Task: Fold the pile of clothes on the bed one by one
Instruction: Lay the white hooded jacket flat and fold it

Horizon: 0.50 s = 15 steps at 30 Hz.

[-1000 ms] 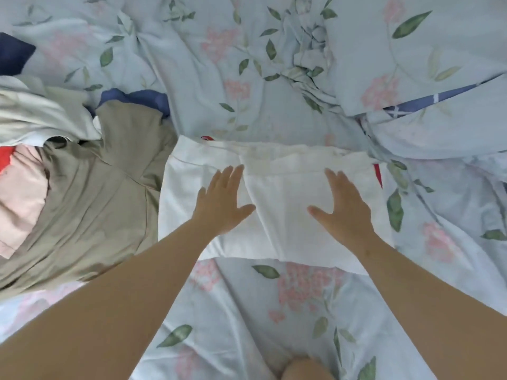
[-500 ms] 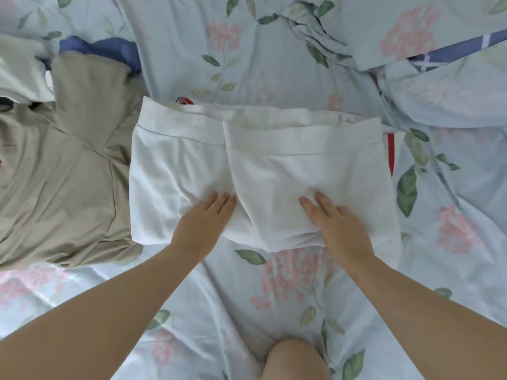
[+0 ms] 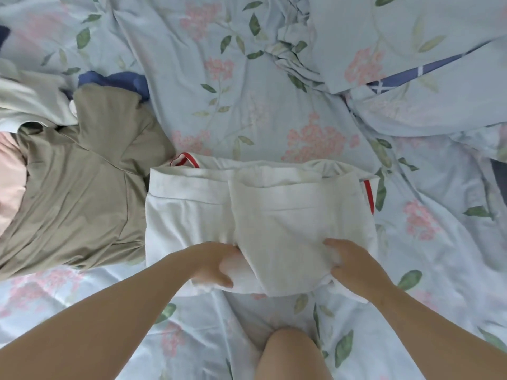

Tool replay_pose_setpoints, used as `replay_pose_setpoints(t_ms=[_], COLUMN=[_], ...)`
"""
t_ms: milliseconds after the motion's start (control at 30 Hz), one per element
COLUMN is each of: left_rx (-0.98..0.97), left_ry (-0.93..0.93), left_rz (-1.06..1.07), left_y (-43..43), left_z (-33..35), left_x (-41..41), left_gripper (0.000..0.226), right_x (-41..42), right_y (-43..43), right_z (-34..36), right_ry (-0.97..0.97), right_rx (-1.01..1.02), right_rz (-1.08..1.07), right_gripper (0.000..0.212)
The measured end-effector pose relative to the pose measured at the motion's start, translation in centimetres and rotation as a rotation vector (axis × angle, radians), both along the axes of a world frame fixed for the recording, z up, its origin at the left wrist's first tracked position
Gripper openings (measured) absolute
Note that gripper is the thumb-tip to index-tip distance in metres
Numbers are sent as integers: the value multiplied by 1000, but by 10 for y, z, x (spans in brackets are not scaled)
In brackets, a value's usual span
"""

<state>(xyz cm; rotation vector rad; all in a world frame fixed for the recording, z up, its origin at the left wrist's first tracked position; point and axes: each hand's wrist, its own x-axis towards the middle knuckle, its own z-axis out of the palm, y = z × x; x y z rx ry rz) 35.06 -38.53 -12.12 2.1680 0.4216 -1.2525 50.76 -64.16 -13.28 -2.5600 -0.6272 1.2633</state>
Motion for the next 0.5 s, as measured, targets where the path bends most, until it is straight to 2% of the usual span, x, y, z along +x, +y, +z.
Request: replay_pose_setpoints(t_ms=[67,100,167,200,300,433,500], left_rx=[-44,-27,-29,-59,-83,3,27], left_ry=[-46,-92,-146,-158,-185,-246,-250], left_rz=[244,380,684,813,991,1060,1081], left_y=[-4,-7,-14,-18,-27,-28,-27], left_z=[-7,-12,-19,-22,-31,-40,-42], left_x=[-1,1,9,15,32,45,48], left_gripper=[70,66,50,43,33,14,11], right_x=[-4,-5,-8,-10,-11,2,9], right_y=[-14,-19,-25,-27,-29,-29,-31], right_z=[-5,-8,-19,-25,-34,-22,-16], right_ry=[-208,-250,-186,-133,-101,-228,-298], right_rx=[-97,-185,-324,-321,-94,178,246], right_rz=[-278,-403,-634,-730,-899,-1025,-1004], right_gripper=[61,63,69,64,27,30,29])
